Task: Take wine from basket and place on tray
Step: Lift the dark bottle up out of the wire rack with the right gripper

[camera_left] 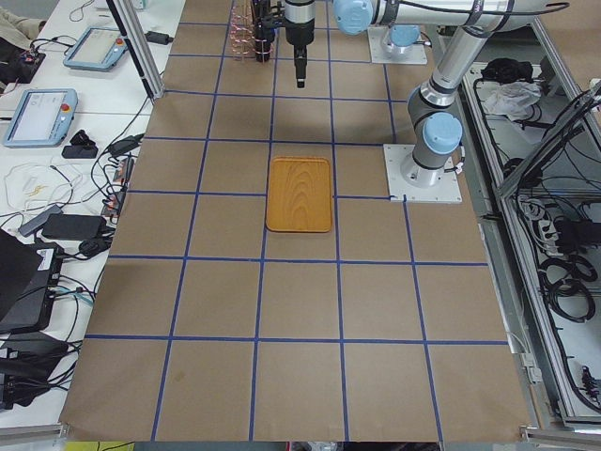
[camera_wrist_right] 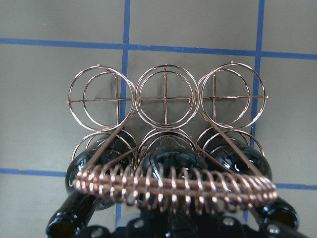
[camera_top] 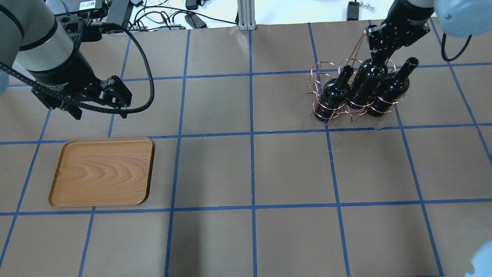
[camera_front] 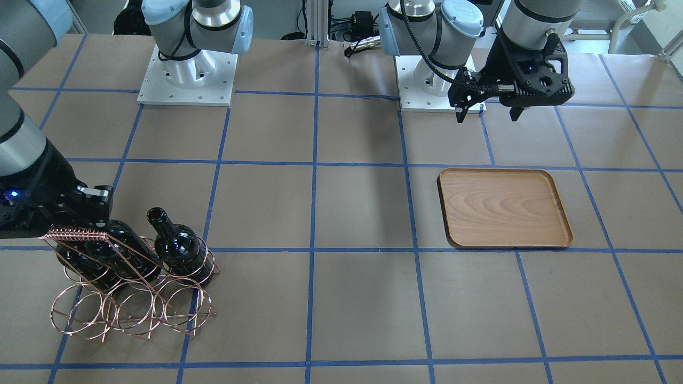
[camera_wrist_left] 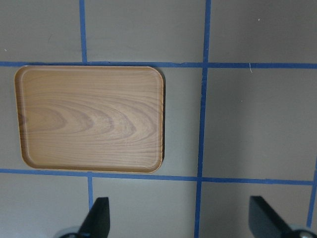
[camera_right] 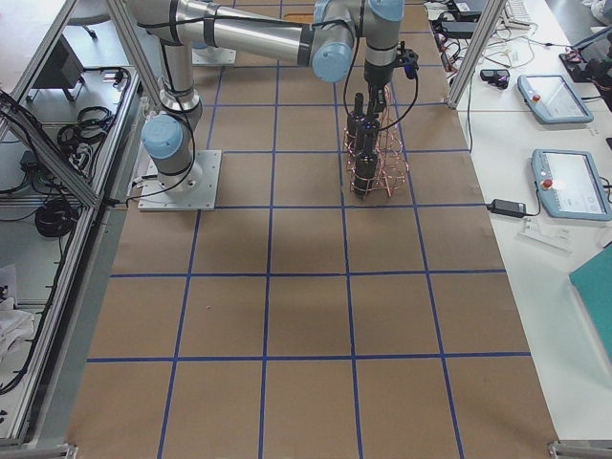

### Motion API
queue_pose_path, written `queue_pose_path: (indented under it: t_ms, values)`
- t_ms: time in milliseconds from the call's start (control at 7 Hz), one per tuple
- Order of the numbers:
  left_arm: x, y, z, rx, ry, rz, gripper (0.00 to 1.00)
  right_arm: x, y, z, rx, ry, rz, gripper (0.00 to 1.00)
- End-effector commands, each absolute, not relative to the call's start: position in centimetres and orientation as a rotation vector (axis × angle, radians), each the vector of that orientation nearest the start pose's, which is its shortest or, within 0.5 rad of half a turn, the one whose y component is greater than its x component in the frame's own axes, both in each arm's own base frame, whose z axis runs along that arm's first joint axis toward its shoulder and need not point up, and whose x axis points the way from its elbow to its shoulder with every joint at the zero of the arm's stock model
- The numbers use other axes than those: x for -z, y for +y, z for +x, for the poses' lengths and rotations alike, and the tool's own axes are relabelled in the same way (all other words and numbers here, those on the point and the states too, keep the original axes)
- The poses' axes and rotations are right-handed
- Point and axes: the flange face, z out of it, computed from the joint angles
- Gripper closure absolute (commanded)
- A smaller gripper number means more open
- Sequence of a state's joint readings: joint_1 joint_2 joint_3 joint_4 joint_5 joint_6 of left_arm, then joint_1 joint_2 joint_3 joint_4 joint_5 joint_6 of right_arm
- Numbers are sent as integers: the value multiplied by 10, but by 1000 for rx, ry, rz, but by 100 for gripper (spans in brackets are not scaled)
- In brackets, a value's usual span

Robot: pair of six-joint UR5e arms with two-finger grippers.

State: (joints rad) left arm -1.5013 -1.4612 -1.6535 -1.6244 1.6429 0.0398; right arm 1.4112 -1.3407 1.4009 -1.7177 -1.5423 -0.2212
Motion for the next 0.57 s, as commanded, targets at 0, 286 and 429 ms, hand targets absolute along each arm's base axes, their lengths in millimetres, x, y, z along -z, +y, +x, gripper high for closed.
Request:
queue_pose_path:
  t_ms: [0,286,429]
  values:
    - [-493,-451,-95,-46,3072,-46,0,-543,-596,42,116,3126,-95,89]
    - [-494,-450,-95,-46,3070,-46,0,-576,-550,48,20,3132,-91,89]
    - [-494,-450,-93,-46,3070,-50,0,-563,-536,58,-80,3117,-71,89]
